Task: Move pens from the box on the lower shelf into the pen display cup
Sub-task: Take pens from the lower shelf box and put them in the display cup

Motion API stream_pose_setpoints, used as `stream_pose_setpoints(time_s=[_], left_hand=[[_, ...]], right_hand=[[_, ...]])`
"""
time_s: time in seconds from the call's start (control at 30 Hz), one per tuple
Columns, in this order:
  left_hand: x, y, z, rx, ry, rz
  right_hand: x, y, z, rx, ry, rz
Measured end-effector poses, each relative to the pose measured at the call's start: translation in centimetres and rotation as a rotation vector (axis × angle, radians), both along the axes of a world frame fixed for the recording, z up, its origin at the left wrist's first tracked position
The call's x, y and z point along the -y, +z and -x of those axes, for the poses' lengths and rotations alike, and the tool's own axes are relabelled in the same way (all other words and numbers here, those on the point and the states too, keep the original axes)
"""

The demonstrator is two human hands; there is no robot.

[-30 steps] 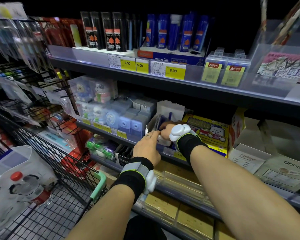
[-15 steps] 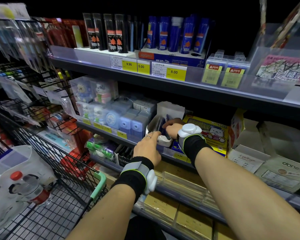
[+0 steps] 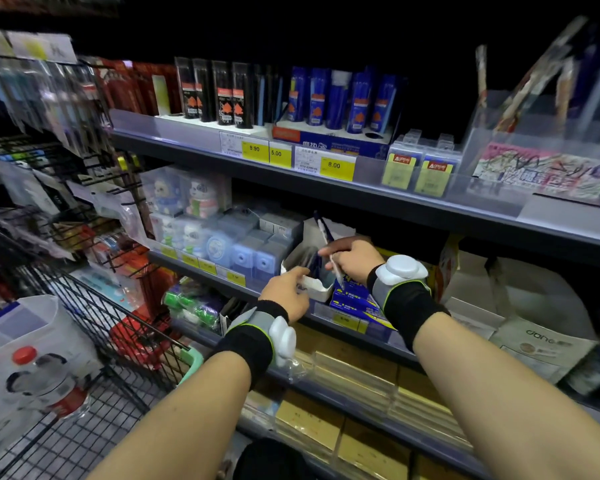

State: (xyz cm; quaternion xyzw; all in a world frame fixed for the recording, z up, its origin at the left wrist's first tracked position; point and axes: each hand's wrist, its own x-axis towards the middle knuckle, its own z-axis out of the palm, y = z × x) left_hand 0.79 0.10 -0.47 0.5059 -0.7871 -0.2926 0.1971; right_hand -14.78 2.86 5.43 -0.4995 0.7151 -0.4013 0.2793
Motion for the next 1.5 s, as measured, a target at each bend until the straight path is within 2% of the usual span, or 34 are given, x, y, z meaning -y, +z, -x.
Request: stream_pose_setpoints(time_s=[0.07, 0.2, 0.33, 0.63, 0.83, 0.97, 1.13, 1.3, 1.5], left_hand=[[-0.3, 0.7, -0.1, -0.172, 0.041, -0.058], [-2.2, 3.1, 0.2, -0.64, 0.052, -0.336], [-3.6, 5.4, -0.1, -0.841, 0.024, -0.406], [-7.5, 10.4, 0.8, -0.953, -0.052, -0.433], [-9.9, 14.1, 1.4, -1.044, -0.111, -0.428], [-11.2, 16.0, 2.3, -1.032, -0.172, -0.378], [-12.9, 18.0, 4.1, -1.014, -0.227, -0.358], [-14.1, 20.0, 5.3, -1.003, -0.292, -0.333], [-14.7, 22.3, 6.9, -0.996, -0.342, -0.246]], right_hand=[[-1.3, 0.7, -0.7, 0.01, 0.071, -0.021], [-3.4, 1.8, -1.9, 0.0, 0.169, -0.029], [-5.4, 3.5, -2.2, 0.031, 0.206, -0.035], [-10.6, 8.4, -1.0, 0.018, 0.254, 0.03], [-13.6, 10.8, 0.0, 0.188, 0.219, 0.078], [-15.9, 12.4, 0.3, 0.217, 0.206, 0.076], [-18.0, 13.9, 1.1, 0.117, 0.174, 0.064], [-18.9, 14.7, 2.5, 0.151, 0.107, 0.117], [-19.6, 16.4, 4.2, -0.07, 0.01, 0.285]])
